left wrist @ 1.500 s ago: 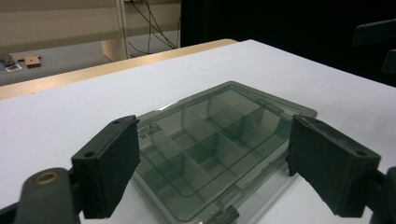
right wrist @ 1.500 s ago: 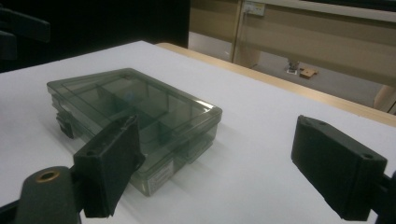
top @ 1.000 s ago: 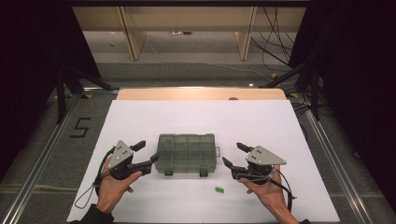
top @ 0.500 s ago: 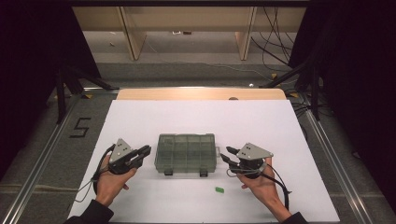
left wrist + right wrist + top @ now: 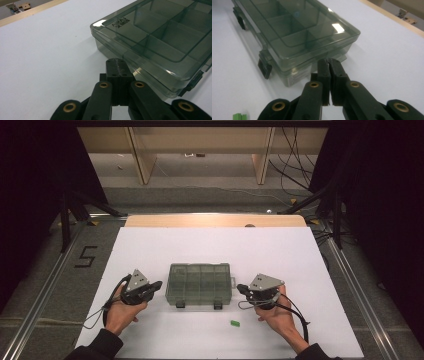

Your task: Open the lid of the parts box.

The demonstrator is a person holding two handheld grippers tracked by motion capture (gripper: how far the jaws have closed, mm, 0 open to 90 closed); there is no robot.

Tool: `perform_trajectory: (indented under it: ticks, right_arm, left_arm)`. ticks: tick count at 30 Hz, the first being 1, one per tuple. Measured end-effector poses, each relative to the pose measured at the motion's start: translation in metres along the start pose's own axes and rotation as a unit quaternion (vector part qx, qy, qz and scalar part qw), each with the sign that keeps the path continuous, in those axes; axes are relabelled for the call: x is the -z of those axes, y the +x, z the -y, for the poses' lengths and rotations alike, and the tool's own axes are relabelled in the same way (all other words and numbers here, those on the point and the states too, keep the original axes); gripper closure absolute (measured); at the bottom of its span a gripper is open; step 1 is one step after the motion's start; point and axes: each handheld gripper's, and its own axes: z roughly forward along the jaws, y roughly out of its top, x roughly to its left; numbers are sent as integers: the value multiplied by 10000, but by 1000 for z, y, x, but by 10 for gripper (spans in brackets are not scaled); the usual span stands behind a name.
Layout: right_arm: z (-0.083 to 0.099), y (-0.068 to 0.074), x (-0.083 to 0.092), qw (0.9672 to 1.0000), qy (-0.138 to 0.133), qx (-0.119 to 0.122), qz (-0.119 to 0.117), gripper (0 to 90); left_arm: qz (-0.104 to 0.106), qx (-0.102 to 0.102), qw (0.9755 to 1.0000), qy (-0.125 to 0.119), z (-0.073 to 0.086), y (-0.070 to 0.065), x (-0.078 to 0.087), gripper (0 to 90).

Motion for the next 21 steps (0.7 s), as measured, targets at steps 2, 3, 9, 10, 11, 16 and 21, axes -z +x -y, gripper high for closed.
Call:
perform_trajectory:
  ticks: [2, 3, 9, 10, 11, 16, 21]
  right_arm:
    - [1, 1, -2, 10000, 55, 42, -56, 889]
    - [1, 1, -2, 10000, 55, 42, -56, 889]
    - [2, 3, -7, 9994, 223, 174, -179, 898]
    - [2, 4, -8, 9993, 236, 192, -194, 899]
    - [3, 5, -10, 9991, 258, 248, -215, 900]
    - [3, 8, -12, 9986, 313, 301, -291, 900]
    - [3, 9, -15, 9985, 280, 360, -301, 900]
  left_arm:
    - [24, -61, 10000, 31, 0, 0, 0, 900]
    - [-5, -120, 9999, 51, 0, 0, 0, 900]
    - [176, -229, 9992, 281, 1, -2, -2, 900]
    - [237, -133, 9993, 270, 2, -3, -3, 900]
    - [266, -206, 9989, 336, 2, -2, -2, 900]
    - [377, -297, 9980, 419, 3, -4, -3, 900]
    - [380, -294, 9978, 448, 3, -7, -4, 900]
